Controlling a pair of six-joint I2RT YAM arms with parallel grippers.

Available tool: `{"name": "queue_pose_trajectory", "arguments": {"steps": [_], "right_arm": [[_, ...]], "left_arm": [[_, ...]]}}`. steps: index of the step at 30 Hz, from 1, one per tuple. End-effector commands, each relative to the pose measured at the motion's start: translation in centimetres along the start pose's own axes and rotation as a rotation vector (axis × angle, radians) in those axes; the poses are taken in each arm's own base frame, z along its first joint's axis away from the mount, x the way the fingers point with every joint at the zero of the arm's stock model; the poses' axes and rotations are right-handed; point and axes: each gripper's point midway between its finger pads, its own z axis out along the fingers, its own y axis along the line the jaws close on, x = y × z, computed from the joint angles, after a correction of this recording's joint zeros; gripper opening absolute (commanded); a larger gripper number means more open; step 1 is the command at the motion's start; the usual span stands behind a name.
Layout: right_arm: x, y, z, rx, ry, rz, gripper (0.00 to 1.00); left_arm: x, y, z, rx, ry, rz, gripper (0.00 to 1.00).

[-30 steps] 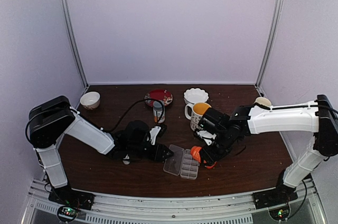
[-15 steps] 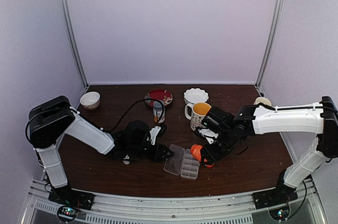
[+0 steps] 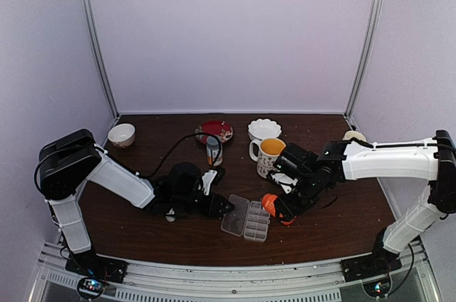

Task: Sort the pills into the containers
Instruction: Pour the pill into the compartment of the pill container.

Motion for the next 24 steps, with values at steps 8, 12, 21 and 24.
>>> {"name": "queue_pose_trajectory", "arguments": {"steps": [8, 12, 21, 24], "right_arm": [[-0.7, -0.1, -0.7, -0.014, -0.051, 0.019, 0.0], [-0.8, -0.2, -0.7, 0.014, -0.015, 0.001, 0.0], [-1.1, 0.3, -0.9, -0.025, -0.037, 0.006, 0.0], [-0.3, -0.4, -0.1, 0.023, 0.042, -0.004, 0.0]], "left_arm": [[-0.6, -0.6, -0.1, 0.023, -0.031, 0.009, 0.4], [-0.6, -0.6, -0.1, 0.022, -0.03, 0.011, 0.4], [-0.6, -0.6, 0.0, 0.024, -0.029, 0.01, 0.4], [-0.6, -0.6, 0.0, 0.023, -0.03, 0.01, 0.4]]}}
